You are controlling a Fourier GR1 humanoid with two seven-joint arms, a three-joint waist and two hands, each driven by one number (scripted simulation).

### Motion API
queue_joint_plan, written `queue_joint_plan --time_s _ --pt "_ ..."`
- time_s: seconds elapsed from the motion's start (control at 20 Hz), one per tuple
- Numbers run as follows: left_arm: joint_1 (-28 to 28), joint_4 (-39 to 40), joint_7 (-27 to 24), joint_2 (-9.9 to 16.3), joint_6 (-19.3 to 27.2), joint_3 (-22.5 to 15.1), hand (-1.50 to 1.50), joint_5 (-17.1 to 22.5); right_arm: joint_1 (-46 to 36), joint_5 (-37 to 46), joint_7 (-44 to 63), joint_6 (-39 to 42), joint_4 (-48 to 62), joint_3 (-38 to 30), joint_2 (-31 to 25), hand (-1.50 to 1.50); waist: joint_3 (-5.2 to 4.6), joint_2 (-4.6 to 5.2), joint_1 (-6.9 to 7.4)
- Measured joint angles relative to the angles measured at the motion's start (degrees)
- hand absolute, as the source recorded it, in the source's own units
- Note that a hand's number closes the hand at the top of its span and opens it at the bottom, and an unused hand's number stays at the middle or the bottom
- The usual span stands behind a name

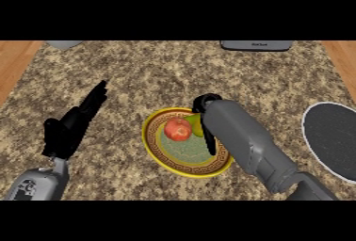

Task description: Pick the pear from the plate and place it in the pan

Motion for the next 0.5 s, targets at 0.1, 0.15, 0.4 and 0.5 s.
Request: queue_joint_plan --time_s 0.1,0.15,0.4,0.5 --pt "-0.3 0.4 -0.1 -0.6 0.2 -0.2 0.0 -0.6 0.6 1.0 -2.4 0.1 -0.8 1.2 -0.5 1.5 -0.09 -0.22 -0.08" --pt "0.0 -0.1 0.2 -0.8 0.3 -0.4 0.0 -0.9 0.7 1.6 -3.7 0.5 -0.8 1.3 -0.6 1.5 -0.08 -0.23 -0.18" --pt "-1.3 0.6 1.0 -1.8 0.3 -0.5 0.0 -1.8 2.8 1.0 -4.1 2.0 -3.8 3.5 -1.3 1.5 -0.25 -0.5 -0.26" --pt "-1.3 1.6 0.1 -1.9 0.1 0.3 0.0 -1.9 2.7 1.0 -4.1 2.7 -4.3 3.2 -1.3 1.5 -0.22 -0.48 -0.51"
